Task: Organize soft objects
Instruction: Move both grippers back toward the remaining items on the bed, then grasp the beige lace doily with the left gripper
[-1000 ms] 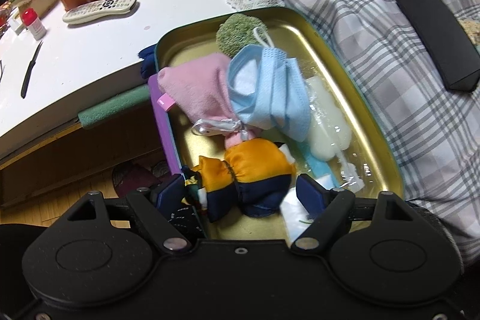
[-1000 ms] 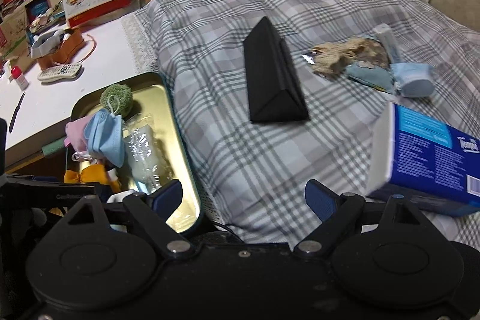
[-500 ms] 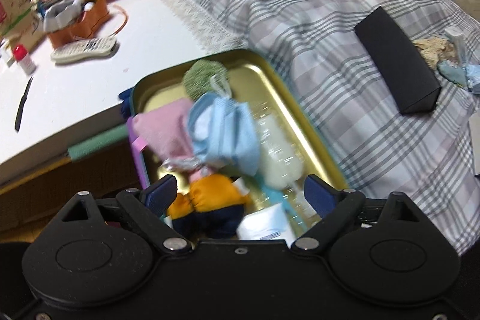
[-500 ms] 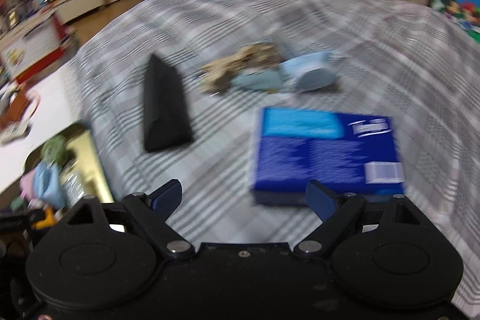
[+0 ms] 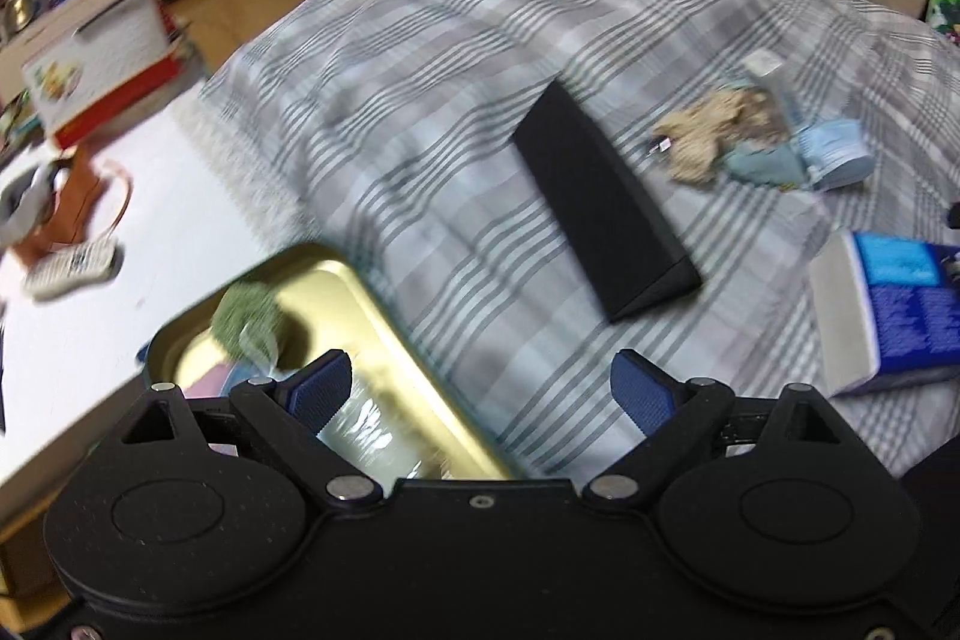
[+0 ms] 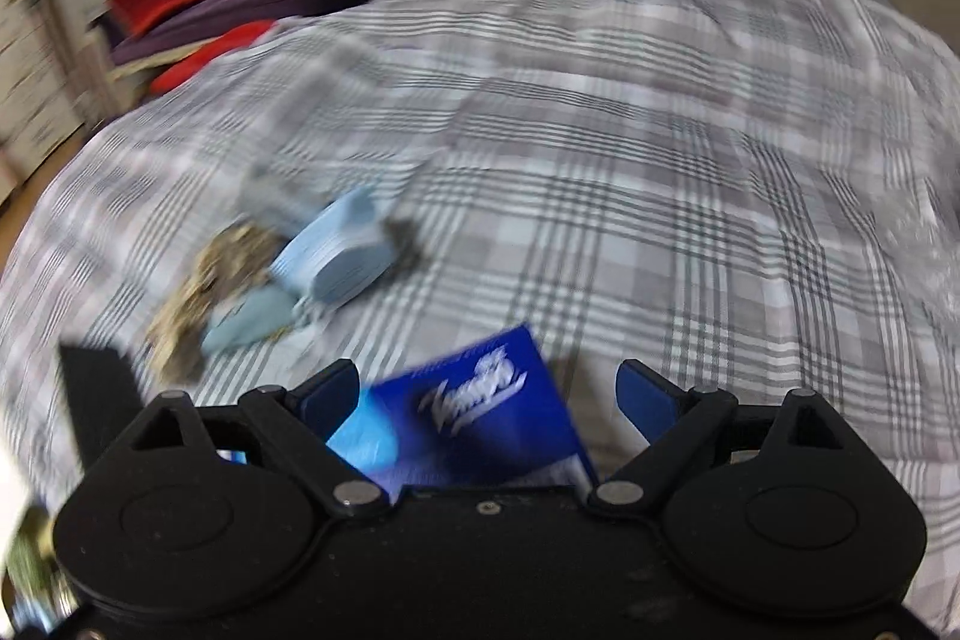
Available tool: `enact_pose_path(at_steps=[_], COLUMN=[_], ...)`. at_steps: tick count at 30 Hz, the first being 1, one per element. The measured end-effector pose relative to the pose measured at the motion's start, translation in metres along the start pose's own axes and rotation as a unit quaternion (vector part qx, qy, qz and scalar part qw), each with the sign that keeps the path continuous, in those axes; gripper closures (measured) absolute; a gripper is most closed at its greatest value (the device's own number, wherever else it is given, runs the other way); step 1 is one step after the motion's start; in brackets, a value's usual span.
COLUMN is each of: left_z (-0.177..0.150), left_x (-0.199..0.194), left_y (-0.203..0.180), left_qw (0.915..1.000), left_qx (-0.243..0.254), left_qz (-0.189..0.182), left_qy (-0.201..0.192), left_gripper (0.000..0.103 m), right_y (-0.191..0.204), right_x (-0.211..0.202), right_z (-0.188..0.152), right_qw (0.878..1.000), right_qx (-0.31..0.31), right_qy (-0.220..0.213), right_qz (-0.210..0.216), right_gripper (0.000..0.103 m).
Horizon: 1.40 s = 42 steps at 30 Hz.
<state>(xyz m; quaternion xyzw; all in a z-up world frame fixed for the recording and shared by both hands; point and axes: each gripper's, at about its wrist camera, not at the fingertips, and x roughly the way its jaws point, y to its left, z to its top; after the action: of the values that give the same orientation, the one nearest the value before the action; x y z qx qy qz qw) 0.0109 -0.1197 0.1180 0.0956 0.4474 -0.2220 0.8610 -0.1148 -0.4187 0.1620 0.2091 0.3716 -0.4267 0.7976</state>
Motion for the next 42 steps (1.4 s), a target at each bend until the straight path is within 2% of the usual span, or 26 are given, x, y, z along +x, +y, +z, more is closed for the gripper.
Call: enact_pose_path(at_steps=[4,9,12,17,21,26,30,31,33,34,35,42], left_z=[0.020,0.049,0.066,0.090,0.103,0.118,0.128,0.130,0.135,0.136,0.137,0.144], left_x=[0.006,0.019,0.027,0.047,0.066,0.089,0.107,0.111,0.120,0.124,0.128,0.153], left_y=[-0.018,-0.035,-0.044,-0.062,-0.078,-0.095,-0.105,-0.107,-0.111,-0.113,-0.116,-0.128], left_qw=[0.9999,0.9998,0.9998,0.9996,0.9991,0.9987,0.9982,0.9979,0.9973,0.9971,0.9967,0.9945], left_qx=[0.014,0.017,0.020,0.024,0.032,0.037,0.024,0.020,0.014,0.010,0.008,0.001], left_qz=[-0.008,-0.007,-0.007,-0.011,-0.013,-0.012,-0.022,-0.026,-0.030,-0.032,-0.035,-0.035], left_qy=[0.000,0.004,0.005,0.014,0.023,0.034,0.051,0.055,0.065,0.069,0.073,0.099], left_gripper=[0.013,0.013,0.013,0.013,0.013,0.013,0.013,0.013,0.013,0.013,0.013,0.013], right_y=[0.004,0.023,0.035,0.055,0.072,0.083,0.077,0.076,0.076,0.076,0.076,0.056], right_x=[0.023,0.047,0.060,0.084,0.100,0.121,0.127,0.127,0.130,0.132,0.134,0.131], right_z=[0.018,0.038,0.052,0.070,0.071,0.064,0.063,0.063,0.062,0.062,0.061,0.061], right_qw=[0.999,0.999,0.999,0.999,0.999,0.999,0.999,0.999,0.999,0.998,0.998,0.998], right_qx=[0.035,0.036,0.039,0.037,0.019,-0.017,-0.006,-0.006,-0.010,-0.011,-0.010,0.036], right_qy=[0.005,0.011,0.015,0.037,0.045,0.031,0.041,0.041,0.048,0.056,0.064,0.058], right_qz=[-0.006,-0.011,-0.012,-0.003,0.007,-0.039,-0.016,-0.013,-0.003,0.003,0.008,0.007], right_gripper=[0.010,0.010,0.005,0.005,0.001,0.001,0.001,0.003,0.014,0.025,0.029,0.031])
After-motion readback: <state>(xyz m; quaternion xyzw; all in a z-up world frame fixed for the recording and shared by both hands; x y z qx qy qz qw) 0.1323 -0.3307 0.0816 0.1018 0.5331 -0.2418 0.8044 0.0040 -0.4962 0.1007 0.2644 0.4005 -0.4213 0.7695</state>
